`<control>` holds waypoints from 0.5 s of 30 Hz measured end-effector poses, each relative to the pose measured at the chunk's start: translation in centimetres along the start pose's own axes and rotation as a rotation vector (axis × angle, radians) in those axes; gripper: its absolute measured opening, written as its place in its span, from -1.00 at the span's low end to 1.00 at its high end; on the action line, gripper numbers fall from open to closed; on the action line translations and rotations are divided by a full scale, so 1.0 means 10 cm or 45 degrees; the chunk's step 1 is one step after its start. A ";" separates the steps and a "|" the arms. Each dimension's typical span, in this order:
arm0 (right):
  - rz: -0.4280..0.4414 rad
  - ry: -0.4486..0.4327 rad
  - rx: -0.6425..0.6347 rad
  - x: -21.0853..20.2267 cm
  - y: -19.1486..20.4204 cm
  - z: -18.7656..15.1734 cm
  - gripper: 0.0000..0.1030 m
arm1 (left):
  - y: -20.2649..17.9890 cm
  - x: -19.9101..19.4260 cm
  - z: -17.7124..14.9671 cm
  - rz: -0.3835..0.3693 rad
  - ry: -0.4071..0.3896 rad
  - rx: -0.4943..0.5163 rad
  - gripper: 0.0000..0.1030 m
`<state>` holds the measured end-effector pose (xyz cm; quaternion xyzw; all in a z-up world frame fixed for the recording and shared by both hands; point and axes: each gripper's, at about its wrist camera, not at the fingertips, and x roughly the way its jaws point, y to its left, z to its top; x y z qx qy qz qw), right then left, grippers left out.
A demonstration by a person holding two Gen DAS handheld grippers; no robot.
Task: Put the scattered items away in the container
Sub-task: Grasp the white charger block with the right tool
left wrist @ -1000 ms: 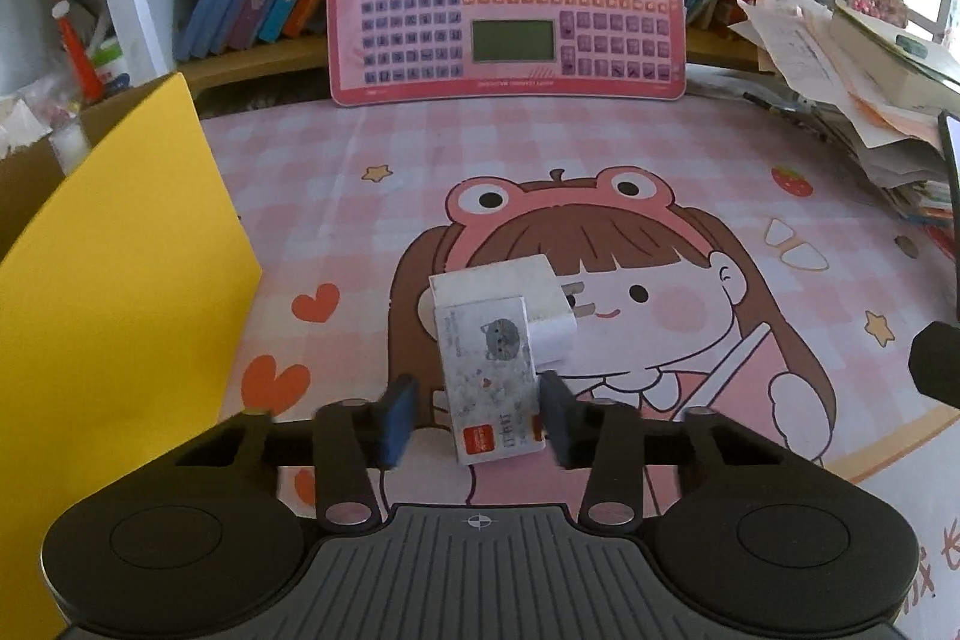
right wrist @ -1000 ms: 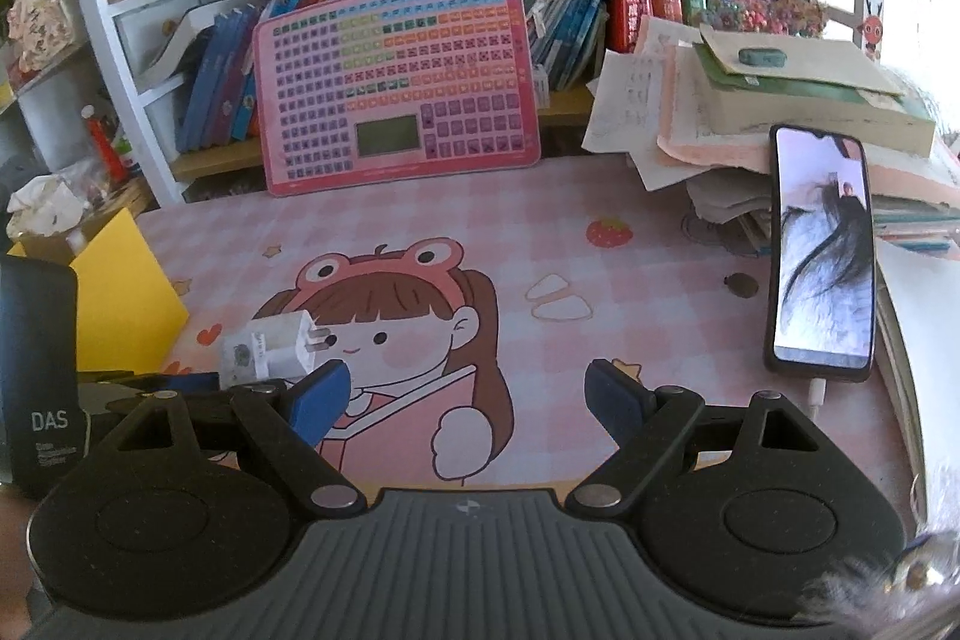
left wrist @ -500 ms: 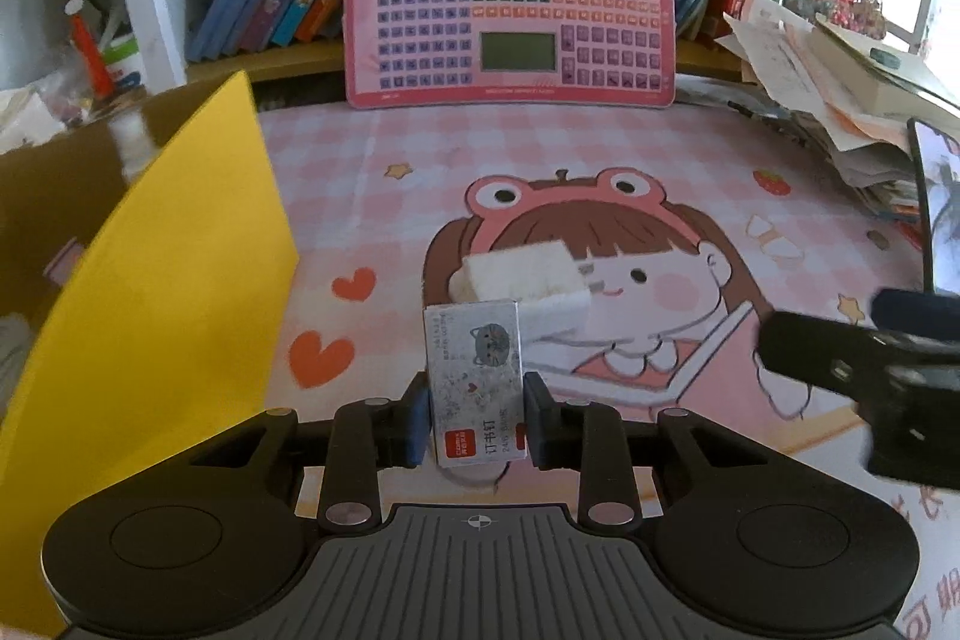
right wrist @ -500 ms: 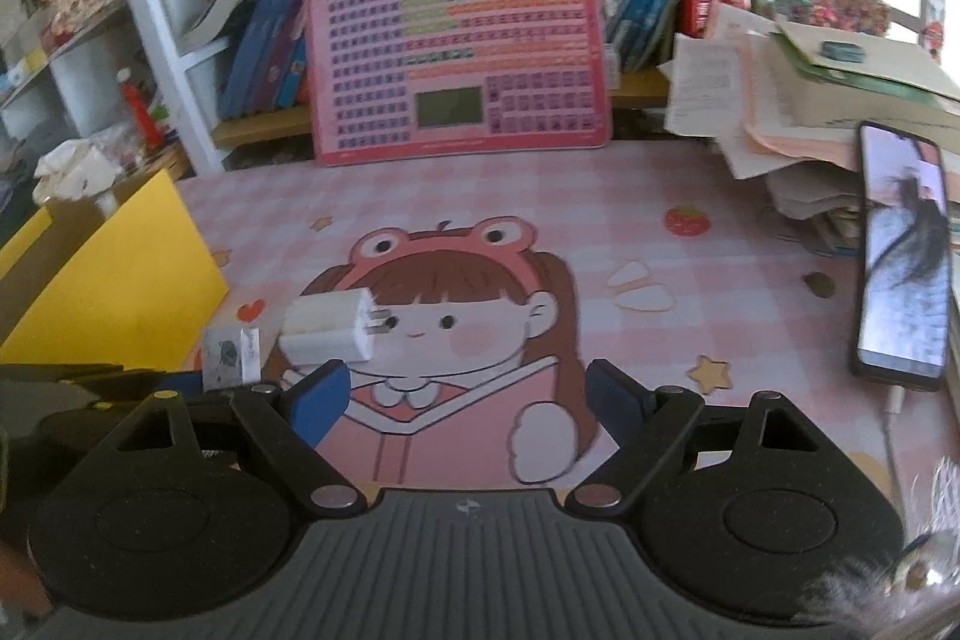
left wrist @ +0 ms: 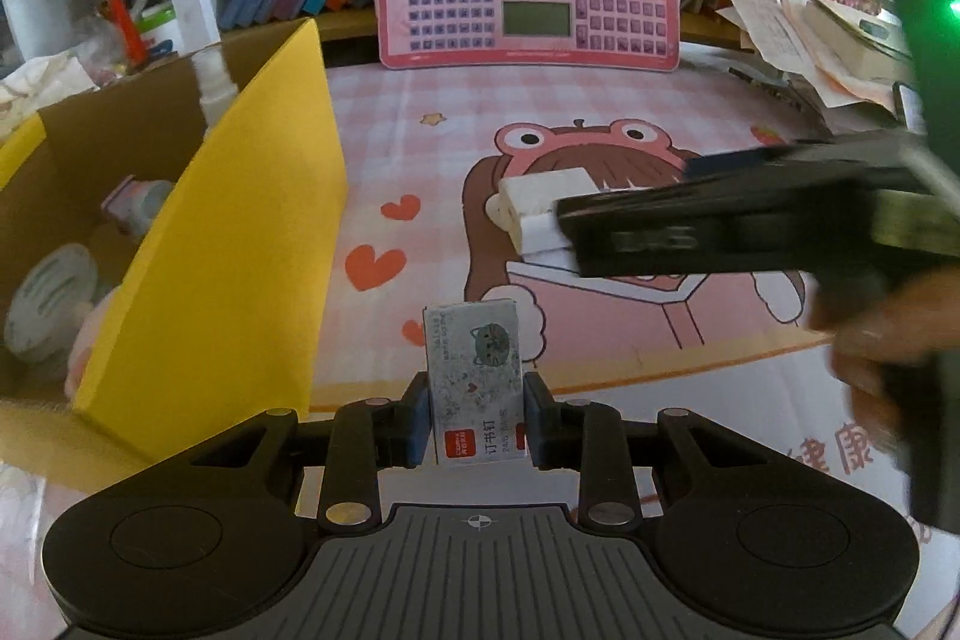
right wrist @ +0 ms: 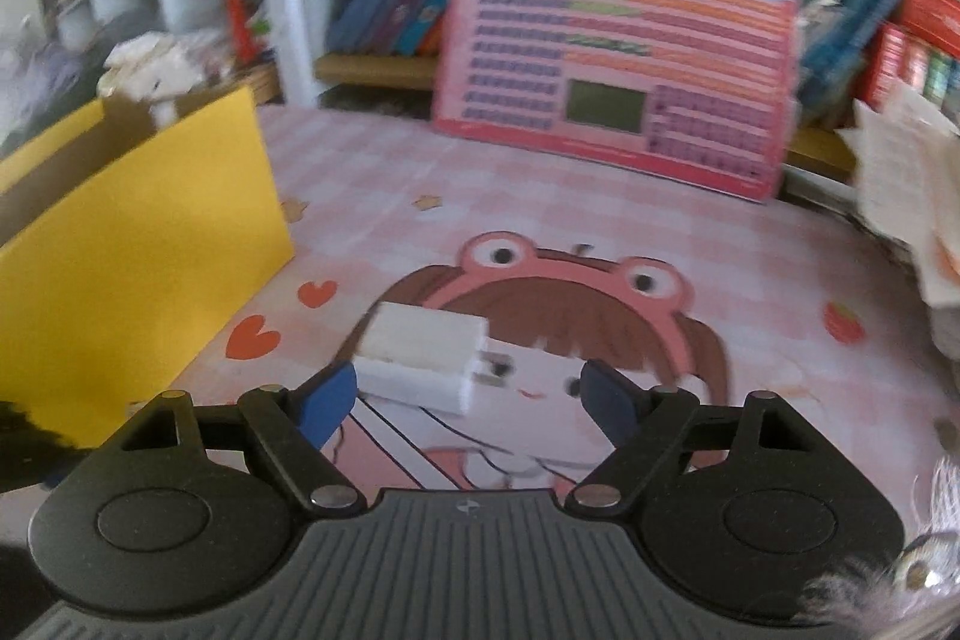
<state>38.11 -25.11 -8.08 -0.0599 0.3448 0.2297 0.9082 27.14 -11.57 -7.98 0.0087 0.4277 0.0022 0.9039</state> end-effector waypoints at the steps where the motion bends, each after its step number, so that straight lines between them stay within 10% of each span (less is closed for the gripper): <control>1: 0.007 0.006 -0.016 0.05 0.02 0.01 0.60 | 0.01 -0.02 -0.01 0.002 0.000 -0.003 -0.44; 15: 0.009 0.059 -0.069 0.48 0.13 0.02 0.33 | 0.03 -0.18 -0.09 -0.010 0.009 -0.012 -0.44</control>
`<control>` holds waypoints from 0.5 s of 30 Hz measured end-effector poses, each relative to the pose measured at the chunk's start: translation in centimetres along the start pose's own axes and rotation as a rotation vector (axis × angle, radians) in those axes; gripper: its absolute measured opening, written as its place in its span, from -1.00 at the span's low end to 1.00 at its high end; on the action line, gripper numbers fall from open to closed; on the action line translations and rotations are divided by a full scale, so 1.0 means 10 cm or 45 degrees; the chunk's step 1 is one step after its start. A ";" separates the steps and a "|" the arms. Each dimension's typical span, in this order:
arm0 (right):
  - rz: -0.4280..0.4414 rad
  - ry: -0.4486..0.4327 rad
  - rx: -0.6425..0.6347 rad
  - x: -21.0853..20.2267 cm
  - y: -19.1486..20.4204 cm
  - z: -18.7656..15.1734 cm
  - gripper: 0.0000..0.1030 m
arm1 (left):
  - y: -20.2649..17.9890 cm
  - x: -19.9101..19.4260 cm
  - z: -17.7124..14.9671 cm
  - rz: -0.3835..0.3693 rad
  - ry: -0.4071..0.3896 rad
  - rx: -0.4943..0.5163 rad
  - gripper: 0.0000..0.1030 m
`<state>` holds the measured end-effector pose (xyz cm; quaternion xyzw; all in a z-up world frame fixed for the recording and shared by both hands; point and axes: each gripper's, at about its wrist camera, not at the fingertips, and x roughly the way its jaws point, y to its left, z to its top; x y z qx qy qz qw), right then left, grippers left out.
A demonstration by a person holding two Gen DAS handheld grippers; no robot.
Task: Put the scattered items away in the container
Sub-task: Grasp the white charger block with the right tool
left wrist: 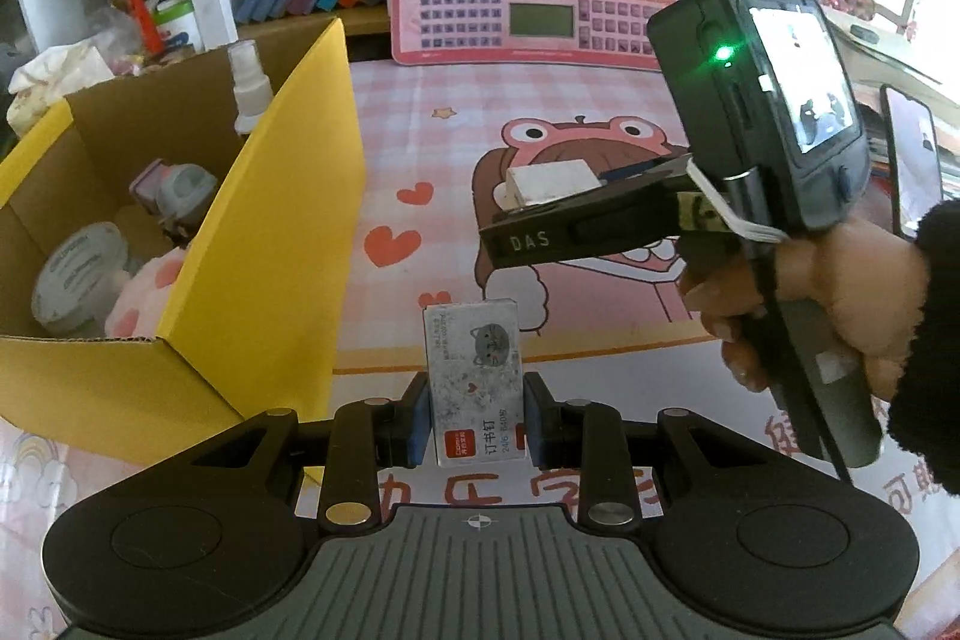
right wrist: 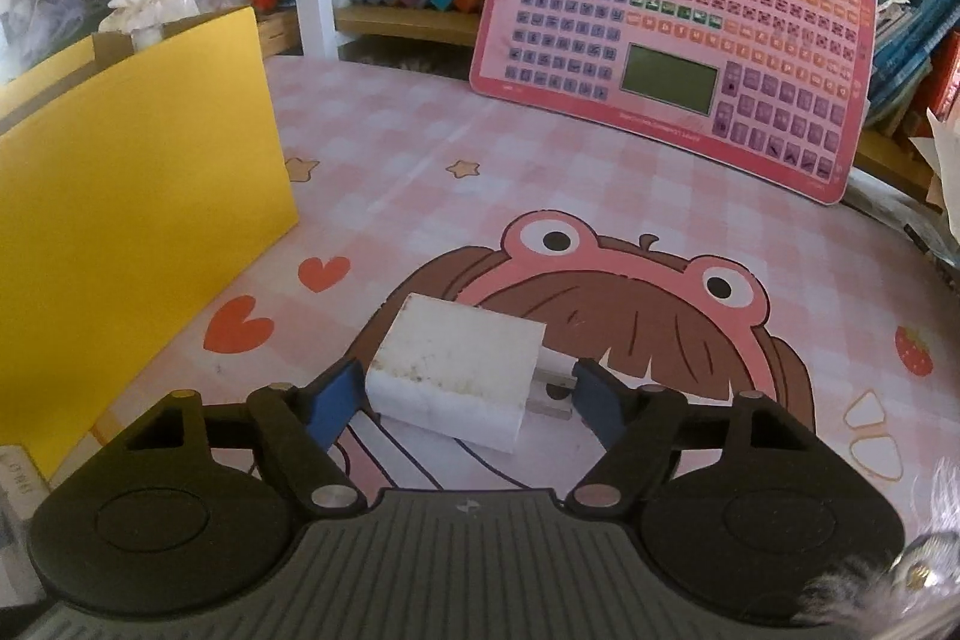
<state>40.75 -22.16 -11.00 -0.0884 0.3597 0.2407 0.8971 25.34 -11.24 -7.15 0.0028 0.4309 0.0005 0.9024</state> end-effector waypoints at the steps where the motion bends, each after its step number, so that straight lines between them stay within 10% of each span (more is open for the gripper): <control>1: 0.002 -0.008 -0.001 -0.01 -0.01 0.00 0.33 | -0.01 -0.01 0.00 -0.004 0.000 0.003 -0.44; 15: -0.003 0.003 0.116 -0.77 -0.25 -0.37 0.32 | -0.19 -0.19 0.04 -0.095 -0.057 0.084 -0.44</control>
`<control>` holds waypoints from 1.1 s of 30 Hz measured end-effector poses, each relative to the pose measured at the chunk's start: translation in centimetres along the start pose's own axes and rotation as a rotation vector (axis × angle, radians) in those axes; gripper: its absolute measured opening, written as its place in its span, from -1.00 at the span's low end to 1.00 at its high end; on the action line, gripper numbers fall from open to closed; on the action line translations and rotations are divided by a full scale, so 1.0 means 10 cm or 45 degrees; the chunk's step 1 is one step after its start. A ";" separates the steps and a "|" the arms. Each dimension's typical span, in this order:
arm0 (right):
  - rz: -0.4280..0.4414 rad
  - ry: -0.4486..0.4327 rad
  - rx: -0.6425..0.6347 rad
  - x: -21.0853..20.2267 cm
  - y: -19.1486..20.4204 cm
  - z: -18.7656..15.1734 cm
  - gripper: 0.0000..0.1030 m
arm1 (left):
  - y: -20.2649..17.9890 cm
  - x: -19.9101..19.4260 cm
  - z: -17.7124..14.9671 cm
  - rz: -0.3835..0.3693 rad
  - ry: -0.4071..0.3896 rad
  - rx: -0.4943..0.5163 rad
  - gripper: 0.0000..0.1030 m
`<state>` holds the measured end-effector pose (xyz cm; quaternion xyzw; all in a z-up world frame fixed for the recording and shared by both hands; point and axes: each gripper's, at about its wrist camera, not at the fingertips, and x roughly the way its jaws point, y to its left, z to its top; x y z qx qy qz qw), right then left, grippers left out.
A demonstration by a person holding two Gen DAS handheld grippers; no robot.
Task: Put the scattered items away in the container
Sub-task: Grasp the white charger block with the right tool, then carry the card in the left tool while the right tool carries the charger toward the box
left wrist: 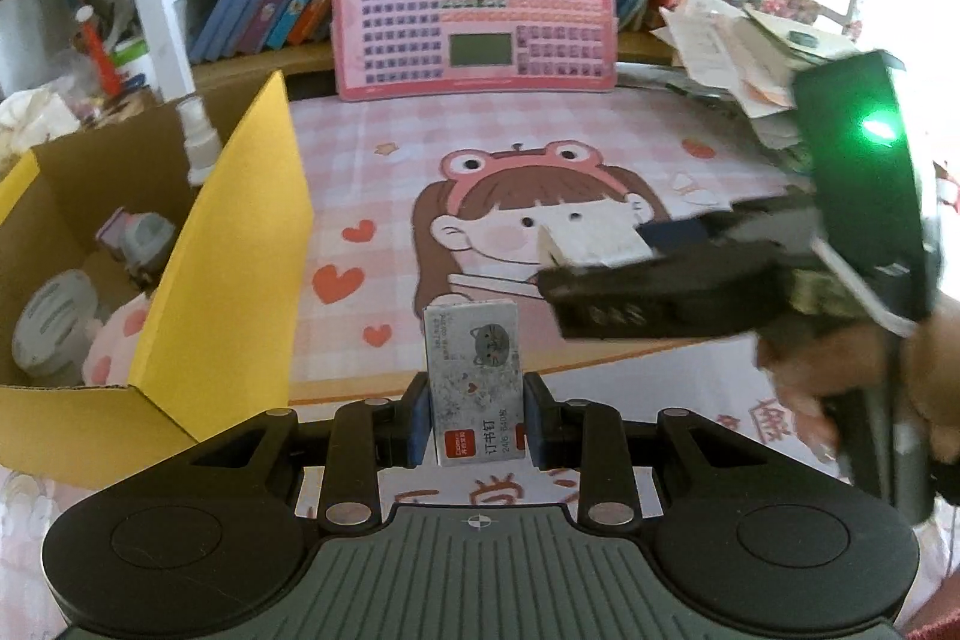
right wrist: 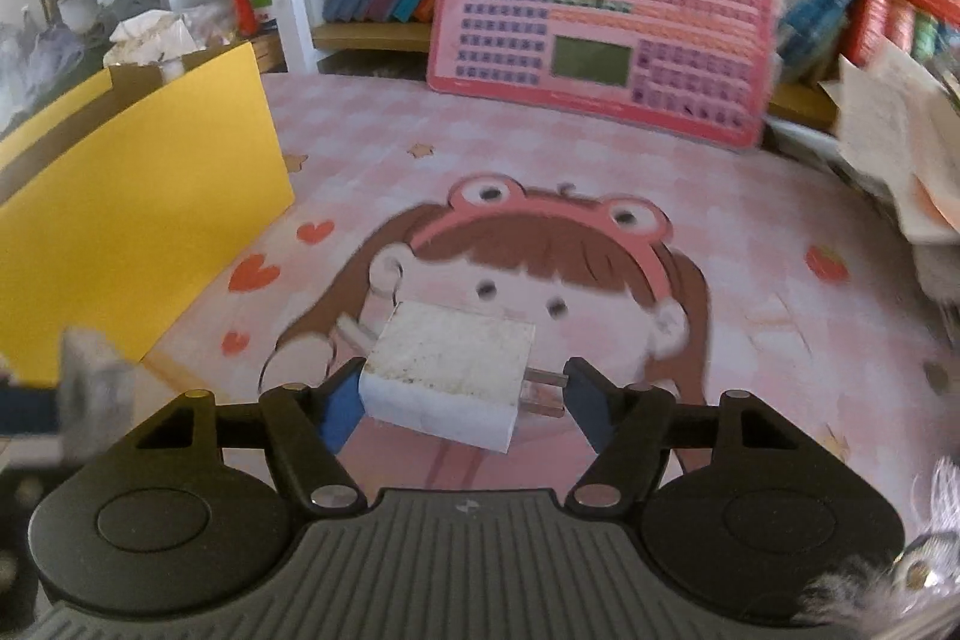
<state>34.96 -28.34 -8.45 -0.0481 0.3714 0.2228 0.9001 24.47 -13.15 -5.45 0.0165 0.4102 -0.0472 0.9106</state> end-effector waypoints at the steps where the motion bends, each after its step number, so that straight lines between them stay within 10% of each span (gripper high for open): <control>1: -0.003 0.004 0.006 -0.07 -0.02 -0.04 0.32 | -0.01 -0.03 -0.01 -0.010 -0.003 0.008 -0.44; 33: -0.215 -0.071 0.218 -1.65 0.78 -0.75 0.32 | 0.39 -0.98 -0.55 -0.231 -0.124 0.037 -0.44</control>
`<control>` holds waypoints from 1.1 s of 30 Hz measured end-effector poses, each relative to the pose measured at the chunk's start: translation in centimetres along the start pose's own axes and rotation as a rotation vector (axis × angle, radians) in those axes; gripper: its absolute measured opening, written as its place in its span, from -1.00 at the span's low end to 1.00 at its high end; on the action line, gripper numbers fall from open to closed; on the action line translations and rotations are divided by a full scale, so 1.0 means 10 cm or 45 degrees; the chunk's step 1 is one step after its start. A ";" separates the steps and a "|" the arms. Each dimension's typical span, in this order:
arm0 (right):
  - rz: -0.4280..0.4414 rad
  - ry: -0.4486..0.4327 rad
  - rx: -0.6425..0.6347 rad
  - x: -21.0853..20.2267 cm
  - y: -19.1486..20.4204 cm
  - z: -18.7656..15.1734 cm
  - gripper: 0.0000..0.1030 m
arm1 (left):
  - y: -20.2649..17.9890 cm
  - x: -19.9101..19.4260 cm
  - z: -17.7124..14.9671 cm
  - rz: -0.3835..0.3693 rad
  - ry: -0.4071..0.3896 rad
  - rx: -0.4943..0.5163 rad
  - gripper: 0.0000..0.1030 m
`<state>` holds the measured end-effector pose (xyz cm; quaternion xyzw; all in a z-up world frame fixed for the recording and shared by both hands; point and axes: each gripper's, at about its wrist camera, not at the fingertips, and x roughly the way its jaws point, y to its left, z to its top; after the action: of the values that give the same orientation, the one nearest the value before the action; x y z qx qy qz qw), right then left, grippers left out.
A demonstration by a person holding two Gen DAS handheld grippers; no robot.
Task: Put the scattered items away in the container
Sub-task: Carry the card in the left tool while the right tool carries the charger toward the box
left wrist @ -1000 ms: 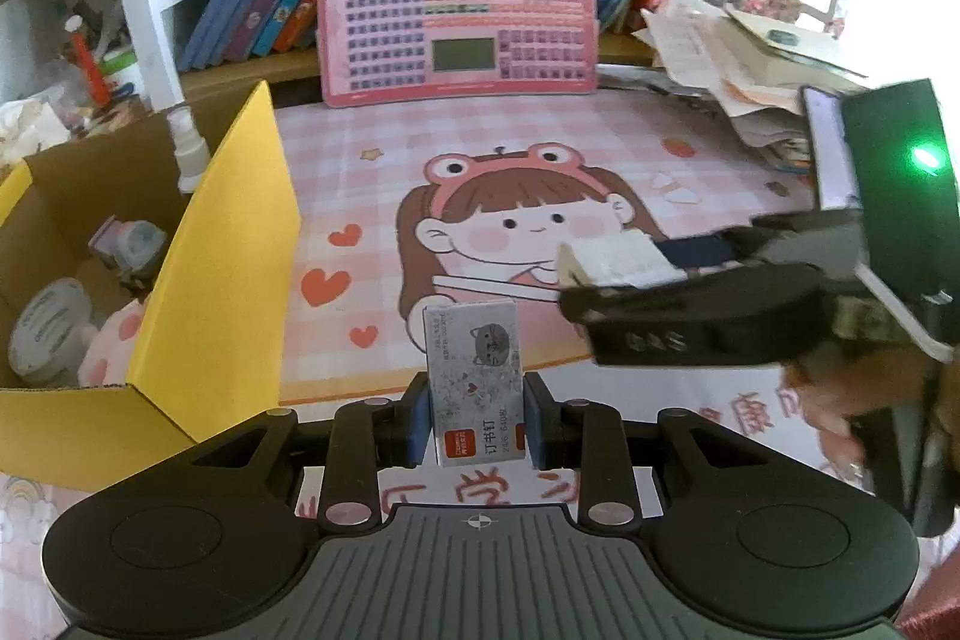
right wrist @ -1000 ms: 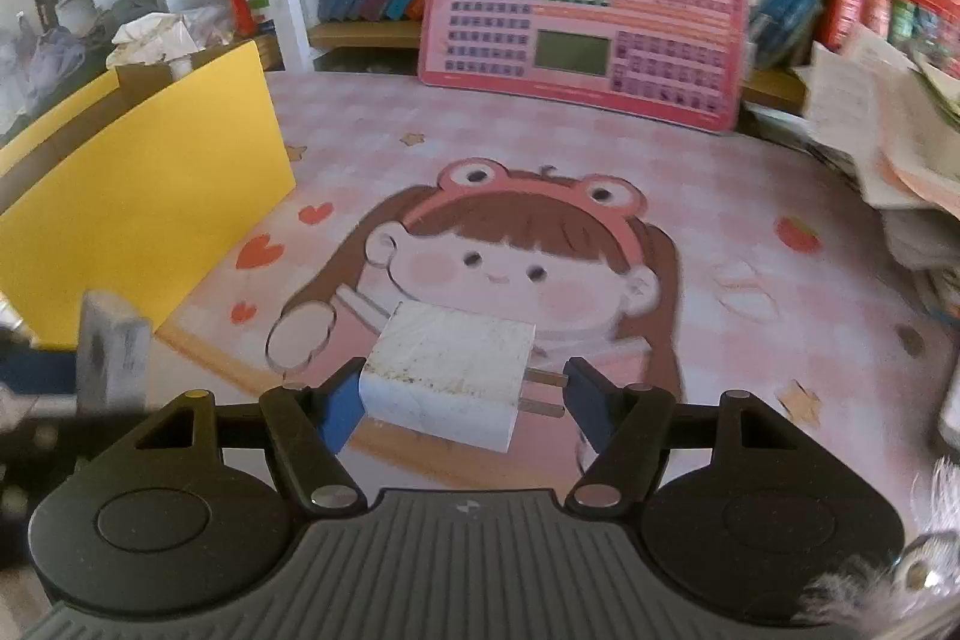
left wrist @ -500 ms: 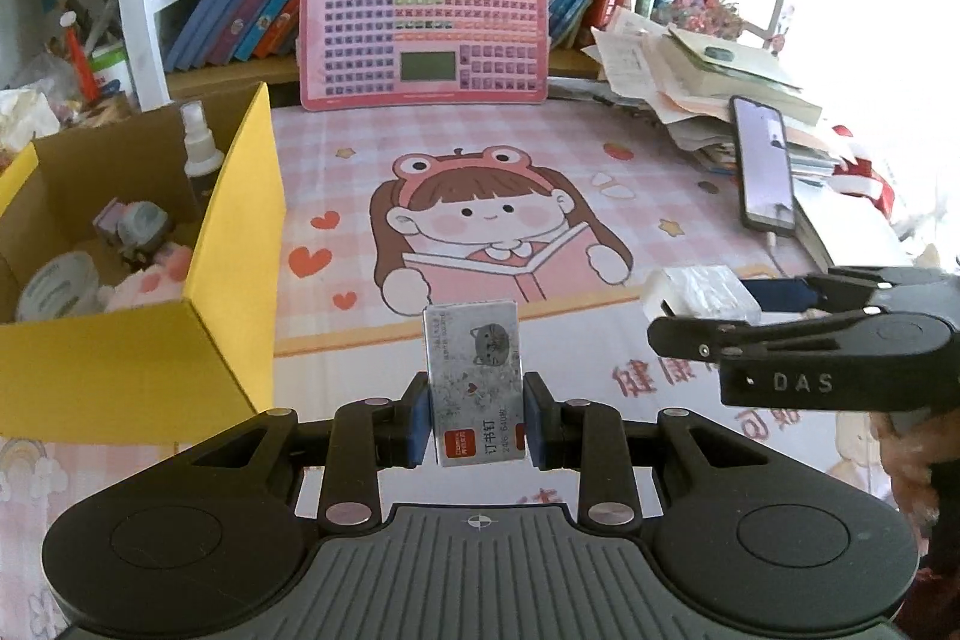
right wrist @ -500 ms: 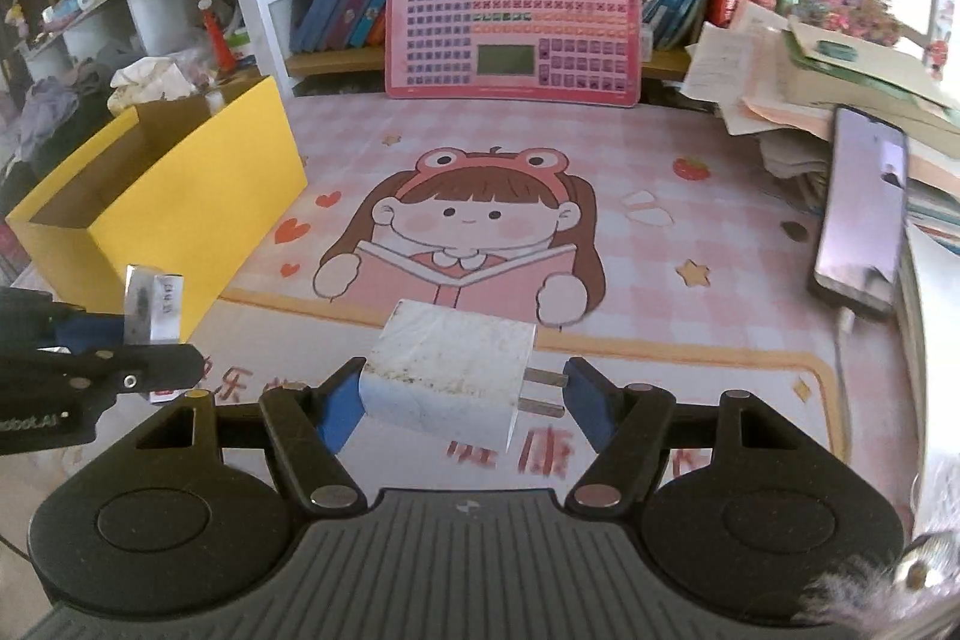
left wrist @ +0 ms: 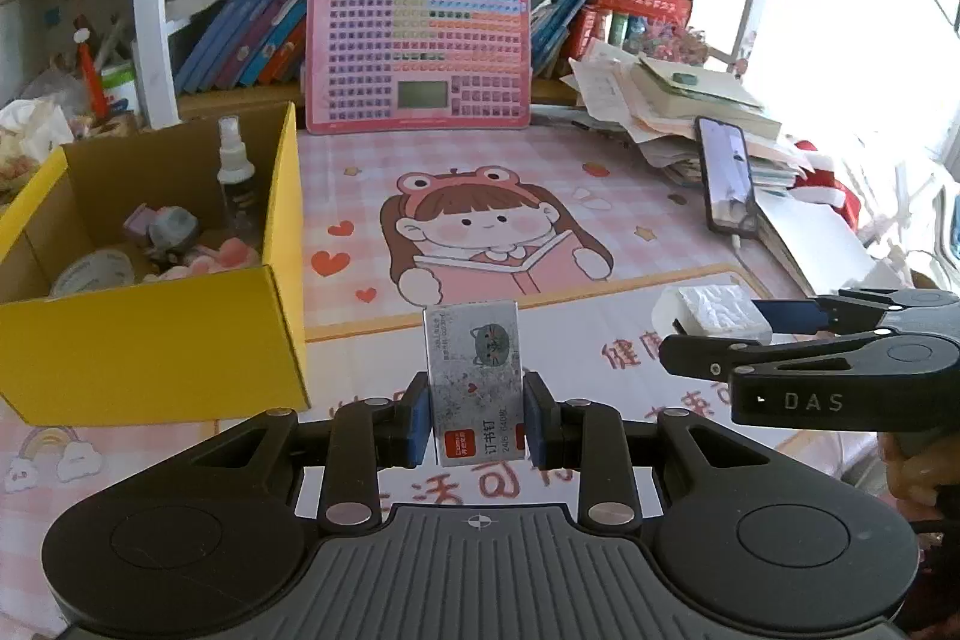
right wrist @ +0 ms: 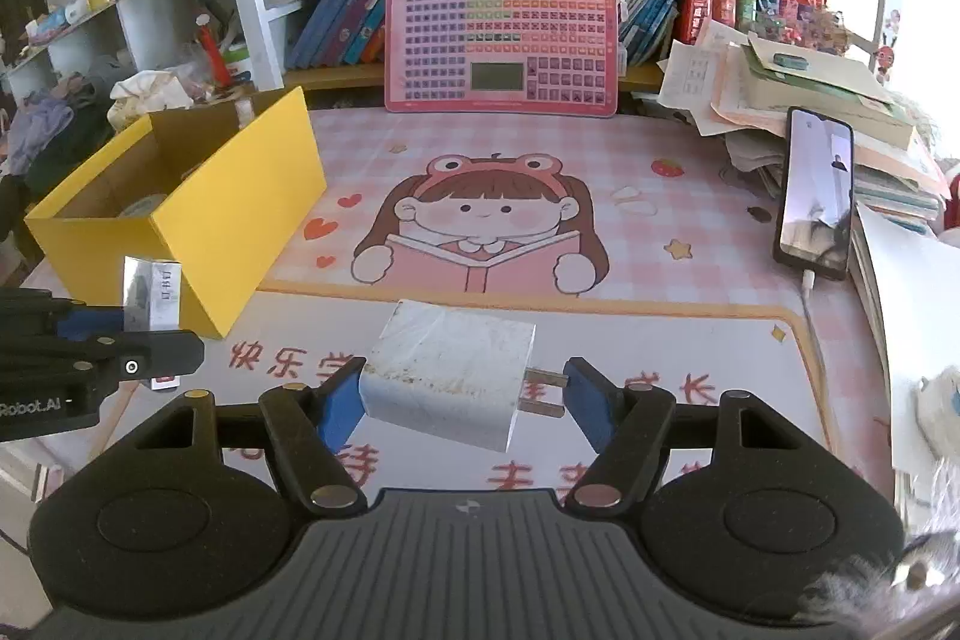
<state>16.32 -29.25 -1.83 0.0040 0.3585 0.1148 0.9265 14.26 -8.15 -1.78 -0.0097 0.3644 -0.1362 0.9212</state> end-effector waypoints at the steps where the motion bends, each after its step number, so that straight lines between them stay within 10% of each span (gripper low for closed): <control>1: -0.006 0.002 0.003 -0.01 0.03 -0.02 0.32 | 0.02 -0.03 -0.02 -0.005 -0.001 0.005 -0.44; 33: -0.028 -0.082 -0.016 -0.64 1.20 -0.51 0.32 | 0.71 -1.06 -0.64 0.014 -0.087 -0.022 -0.44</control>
<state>5.79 -19.33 -0.30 -0.0019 0.3276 0.1067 0.9388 4.28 1.97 -0.18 -0.0204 0.3340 -0.1277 0.9337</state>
